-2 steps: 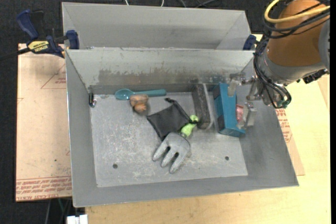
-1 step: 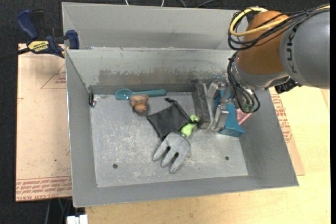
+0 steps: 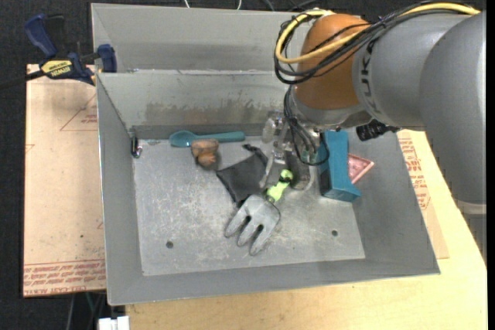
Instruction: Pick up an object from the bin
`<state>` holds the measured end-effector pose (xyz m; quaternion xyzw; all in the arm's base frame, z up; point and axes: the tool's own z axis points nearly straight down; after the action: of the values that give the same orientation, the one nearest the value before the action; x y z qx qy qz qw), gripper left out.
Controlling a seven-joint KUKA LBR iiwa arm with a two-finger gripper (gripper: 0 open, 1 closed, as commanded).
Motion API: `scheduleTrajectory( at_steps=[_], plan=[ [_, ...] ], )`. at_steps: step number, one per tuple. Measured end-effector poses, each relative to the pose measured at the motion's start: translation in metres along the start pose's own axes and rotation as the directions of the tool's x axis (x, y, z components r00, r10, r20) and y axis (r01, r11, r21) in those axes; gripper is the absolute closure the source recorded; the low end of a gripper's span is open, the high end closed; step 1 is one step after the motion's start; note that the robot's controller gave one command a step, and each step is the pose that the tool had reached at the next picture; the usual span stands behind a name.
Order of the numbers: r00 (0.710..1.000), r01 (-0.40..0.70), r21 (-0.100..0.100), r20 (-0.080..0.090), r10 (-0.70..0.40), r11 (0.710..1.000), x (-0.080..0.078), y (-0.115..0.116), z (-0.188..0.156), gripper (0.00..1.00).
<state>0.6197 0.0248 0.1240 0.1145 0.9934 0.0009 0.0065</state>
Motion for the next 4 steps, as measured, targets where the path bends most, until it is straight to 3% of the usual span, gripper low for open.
scheduleTrajectory(
  at_steps=[1,2,3,4],
  plan=[
    [0.997,-0.072,0.005,-0.01,0.072,0.997,-0.029,-0.014,0.01,0.0],
    [0.999,-0.035,-0.003,-0.008,0.035,0.999,-0.006,0.016,0.057,0.0],
    [0.946,-0.325,0.001,0.0,0.325,0.946,-0.004,0.009,0.053,1.0],
    [0.946,-0.325,0.001,0.0,0.325,0.946,-0.004,0.009,0.053,1.0]
  ],
)
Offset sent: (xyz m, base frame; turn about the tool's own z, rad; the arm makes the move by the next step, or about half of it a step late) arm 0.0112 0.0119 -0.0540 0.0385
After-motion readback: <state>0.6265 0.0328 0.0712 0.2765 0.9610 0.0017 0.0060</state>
